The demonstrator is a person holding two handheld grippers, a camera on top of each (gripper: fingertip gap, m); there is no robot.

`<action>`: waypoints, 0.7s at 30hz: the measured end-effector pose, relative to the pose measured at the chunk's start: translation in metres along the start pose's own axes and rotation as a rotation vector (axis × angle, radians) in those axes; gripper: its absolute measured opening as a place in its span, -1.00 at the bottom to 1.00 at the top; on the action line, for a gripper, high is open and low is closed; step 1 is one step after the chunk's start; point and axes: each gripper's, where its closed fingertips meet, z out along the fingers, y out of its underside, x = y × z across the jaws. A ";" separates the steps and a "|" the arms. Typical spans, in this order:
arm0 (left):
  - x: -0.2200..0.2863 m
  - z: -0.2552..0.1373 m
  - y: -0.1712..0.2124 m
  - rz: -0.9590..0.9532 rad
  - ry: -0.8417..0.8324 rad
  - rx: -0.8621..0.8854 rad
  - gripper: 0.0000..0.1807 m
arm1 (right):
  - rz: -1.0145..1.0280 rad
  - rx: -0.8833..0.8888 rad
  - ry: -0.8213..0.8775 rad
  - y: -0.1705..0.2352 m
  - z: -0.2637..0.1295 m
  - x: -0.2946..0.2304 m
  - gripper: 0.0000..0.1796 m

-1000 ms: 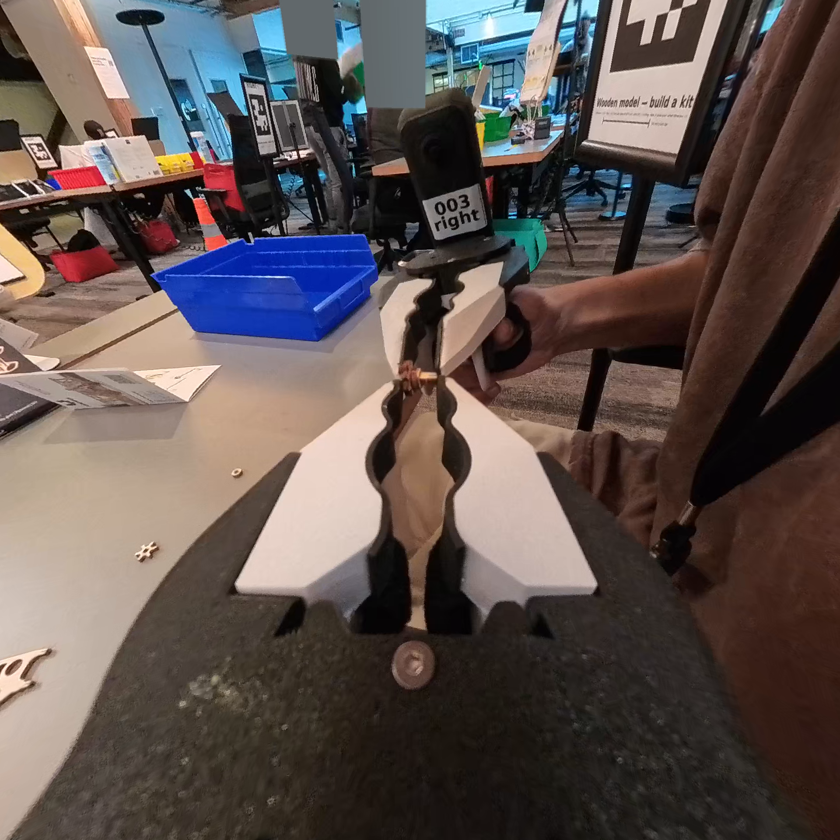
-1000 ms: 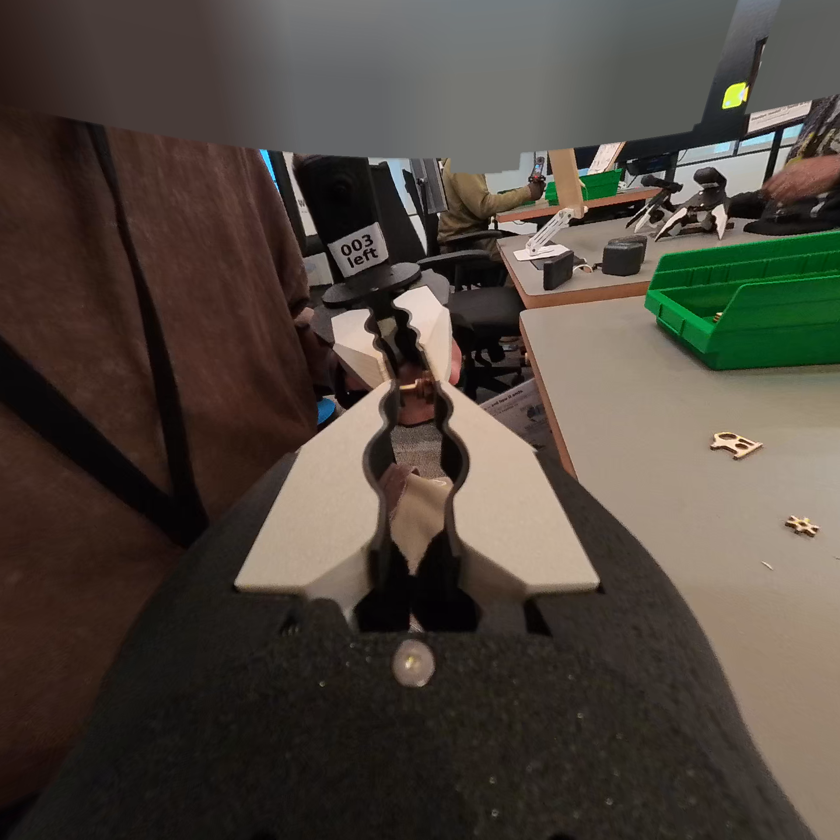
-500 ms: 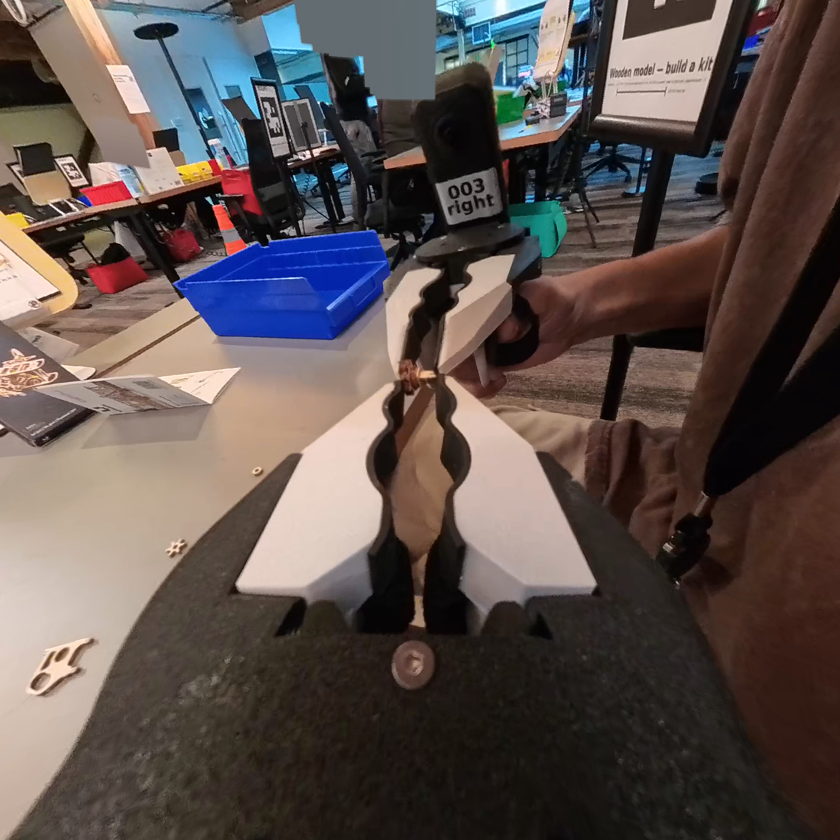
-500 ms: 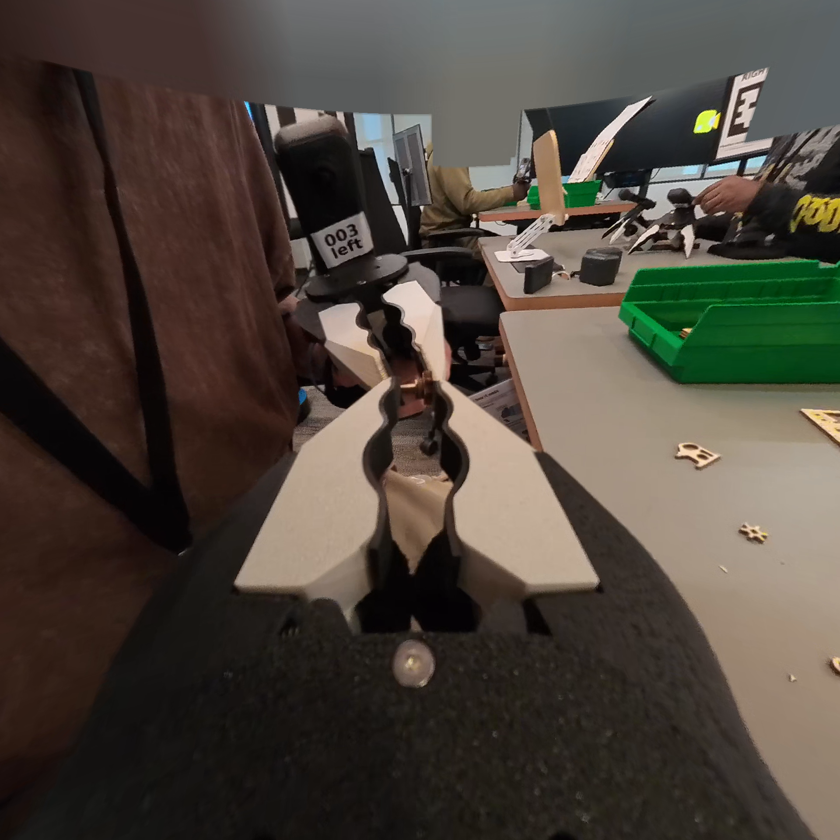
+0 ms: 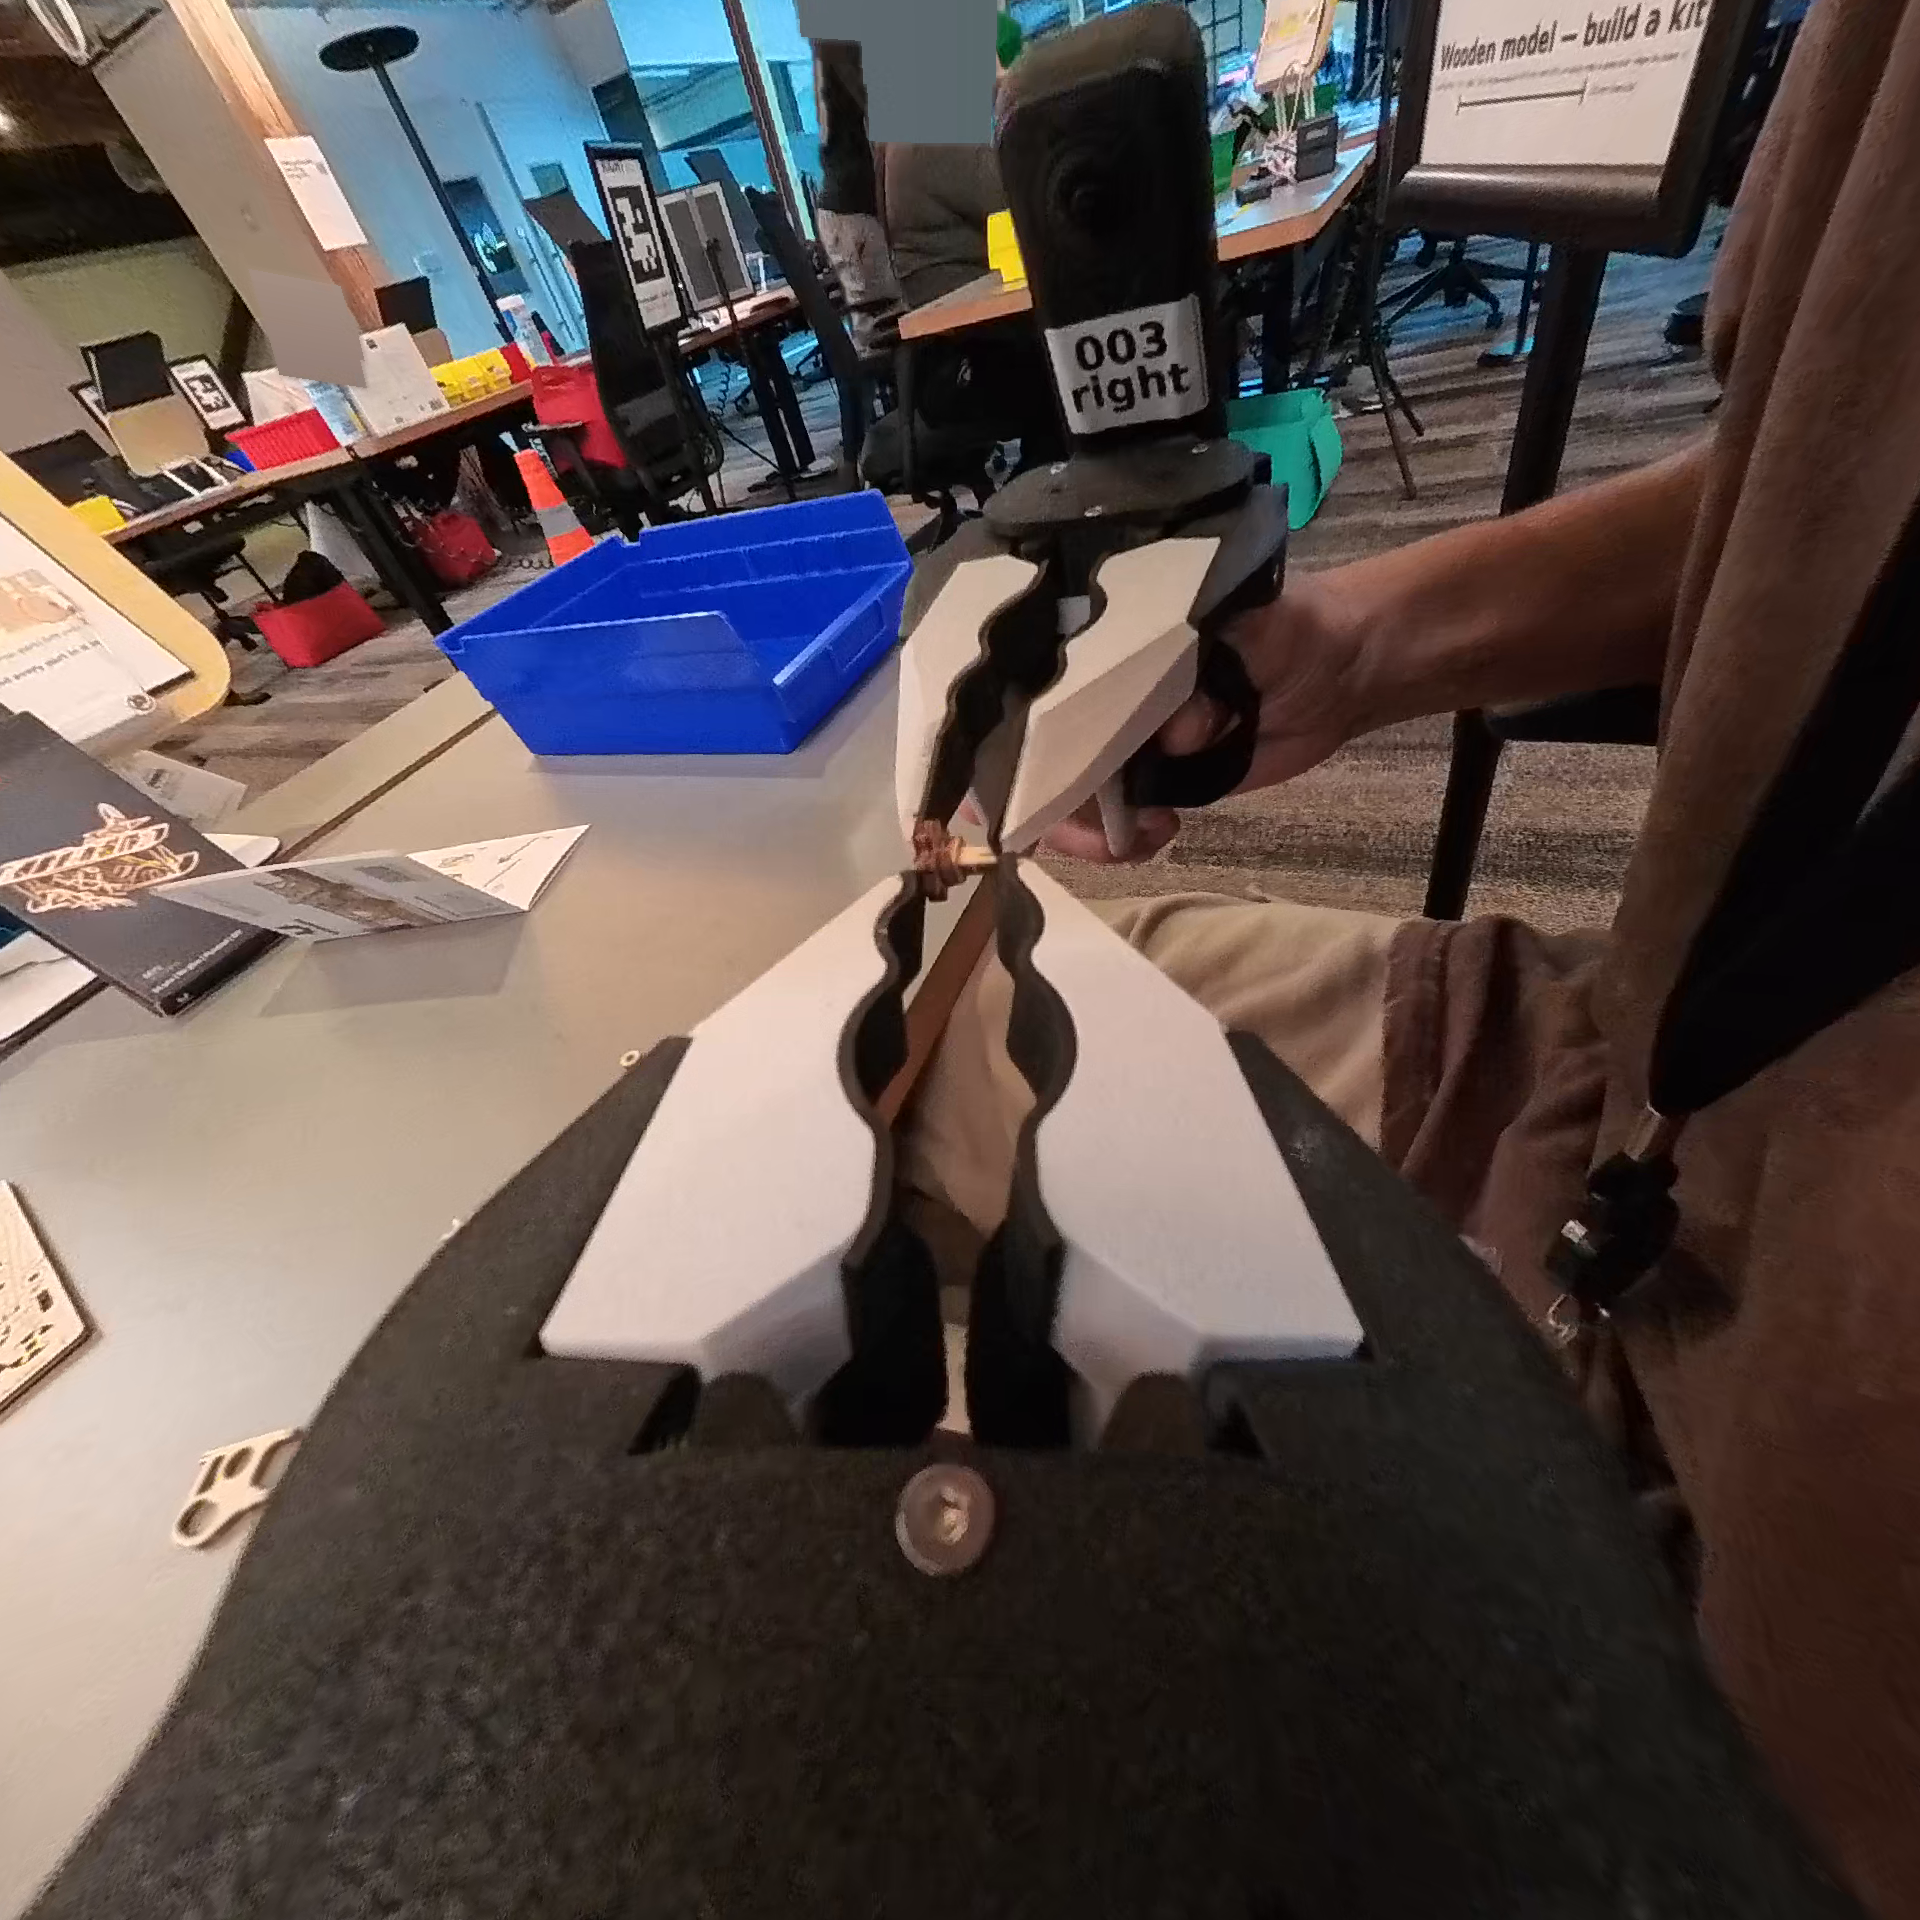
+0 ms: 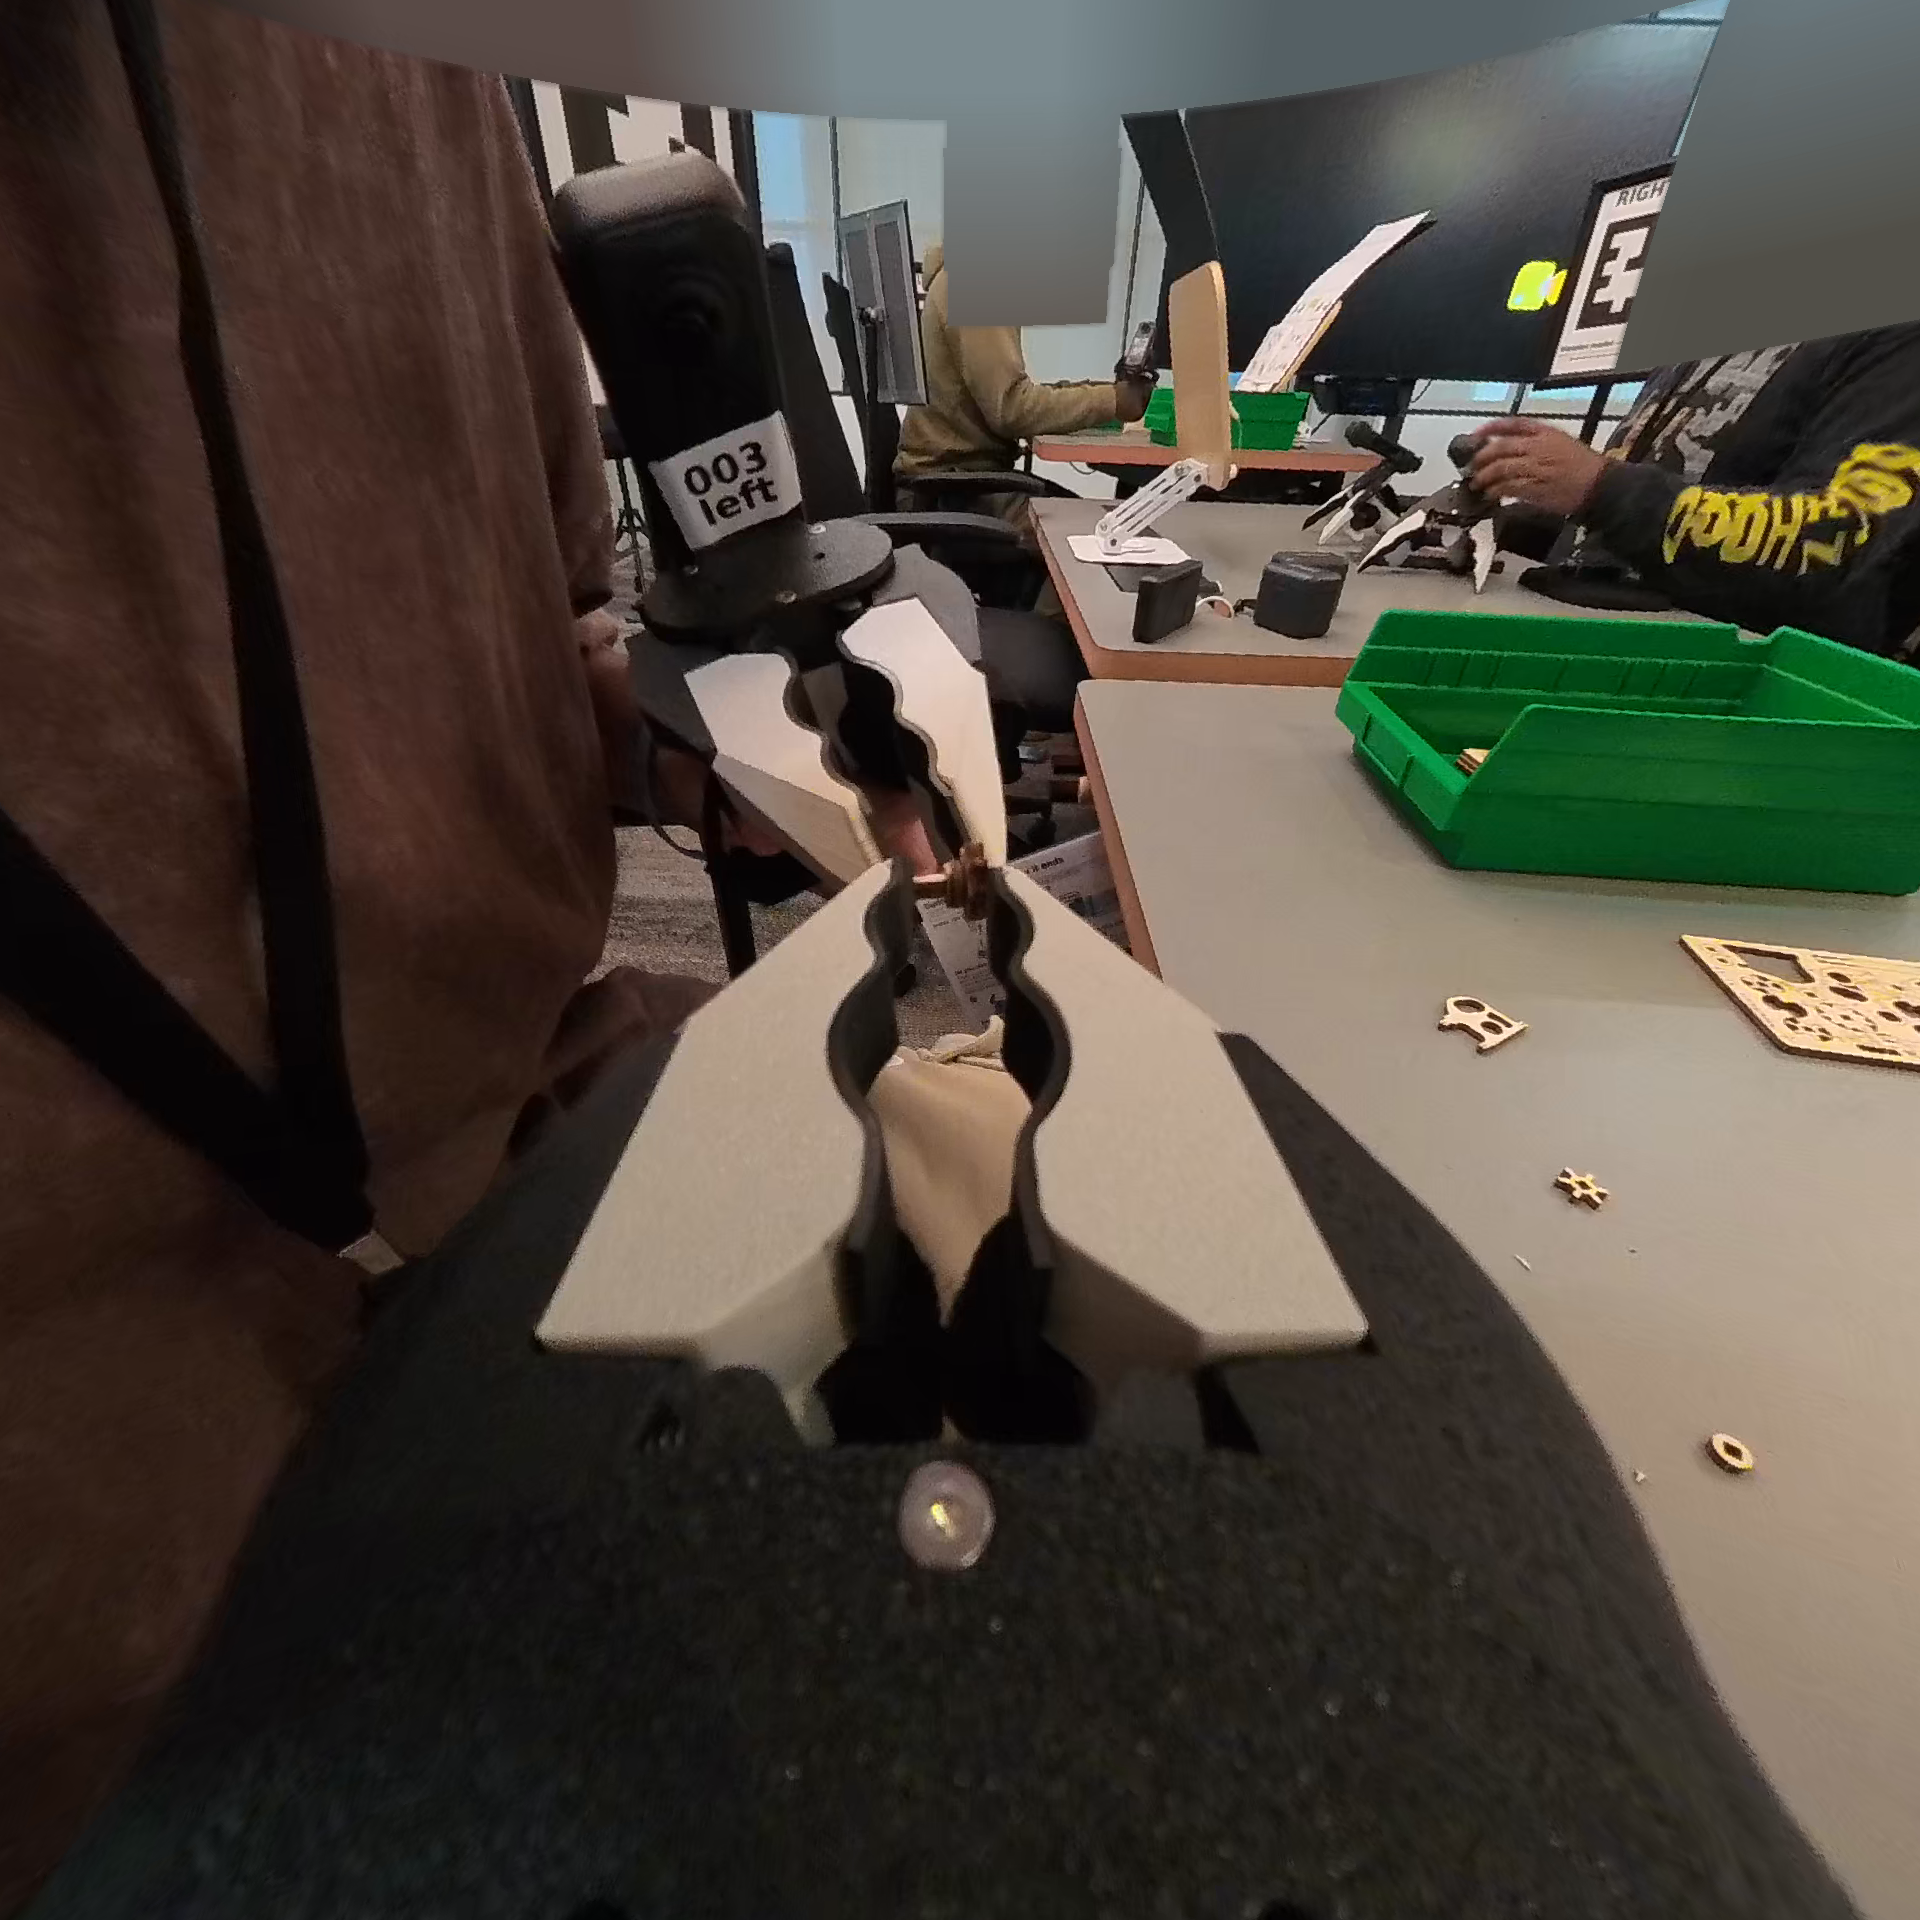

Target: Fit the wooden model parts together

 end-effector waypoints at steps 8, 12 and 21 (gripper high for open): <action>0.002 0.000 0.001 0.003 0.012 -0.005 -0.91 | 0.024 0.002 -0.009 0.001 -0.002 -0.003 -0.86; 0.019 0.003 -0.030 0.081 0.032 0.111 -1.00 | -0.020 -0.065 -0.197 0.025 0.038 -0.051 -1.00; 0.001 -0.021 0.015 0.034 0.004 -0.040 -1.00 | 0.163 -0.324 0.027 0.069 -0.025 0.022 -1.00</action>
